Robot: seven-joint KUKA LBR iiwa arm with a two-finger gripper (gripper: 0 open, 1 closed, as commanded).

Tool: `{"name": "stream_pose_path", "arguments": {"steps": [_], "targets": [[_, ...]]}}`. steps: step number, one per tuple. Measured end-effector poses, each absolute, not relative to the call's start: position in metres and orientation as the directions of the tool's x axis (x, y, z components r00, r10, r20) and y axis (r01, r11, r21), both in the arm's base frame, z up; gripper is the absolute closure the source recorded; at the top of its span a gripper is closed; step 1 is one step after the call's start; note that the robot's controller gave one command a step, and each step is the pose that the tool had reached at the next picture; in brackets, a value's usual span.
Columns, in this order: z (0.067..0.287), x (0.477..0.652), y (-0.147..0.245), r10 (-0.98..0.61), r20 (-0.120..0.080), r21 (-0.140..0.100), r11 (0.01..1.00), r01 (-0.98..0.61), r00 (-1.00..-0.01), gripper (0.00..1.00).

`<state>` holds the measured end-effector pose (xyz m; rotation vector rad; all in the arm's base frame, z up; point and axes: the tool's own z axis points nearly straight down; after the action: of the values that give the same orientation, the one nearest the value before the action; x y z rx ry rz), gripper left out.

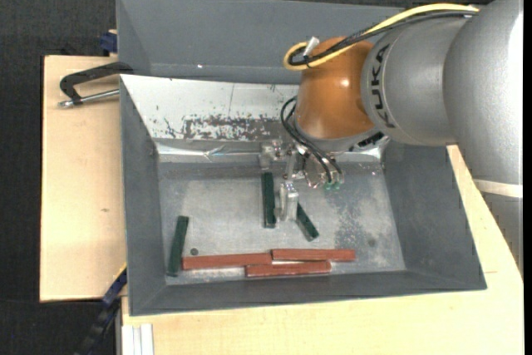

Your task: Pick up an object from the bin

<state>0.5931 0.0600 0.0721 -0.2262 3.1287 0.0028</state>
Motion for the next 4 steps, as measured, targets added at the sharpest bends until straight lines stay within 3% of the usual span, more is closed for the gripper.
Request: {"name": "stream_pose_path", "arguments": {"steps": [1,2,4], "targets": [[0.075,0.555,0.062,-0.719,-0.013,-0.006,0.695,-0.719,-0.695,1.00],[0.072,0.552,0.061,-0.719,-0.007,-0.002,0.695,-0.719,-0.695,0.00],[0.078,0.541,0.063,-0.755,-0.003,-0.001,0.655,-0.755,-0.655,0.00]]}}
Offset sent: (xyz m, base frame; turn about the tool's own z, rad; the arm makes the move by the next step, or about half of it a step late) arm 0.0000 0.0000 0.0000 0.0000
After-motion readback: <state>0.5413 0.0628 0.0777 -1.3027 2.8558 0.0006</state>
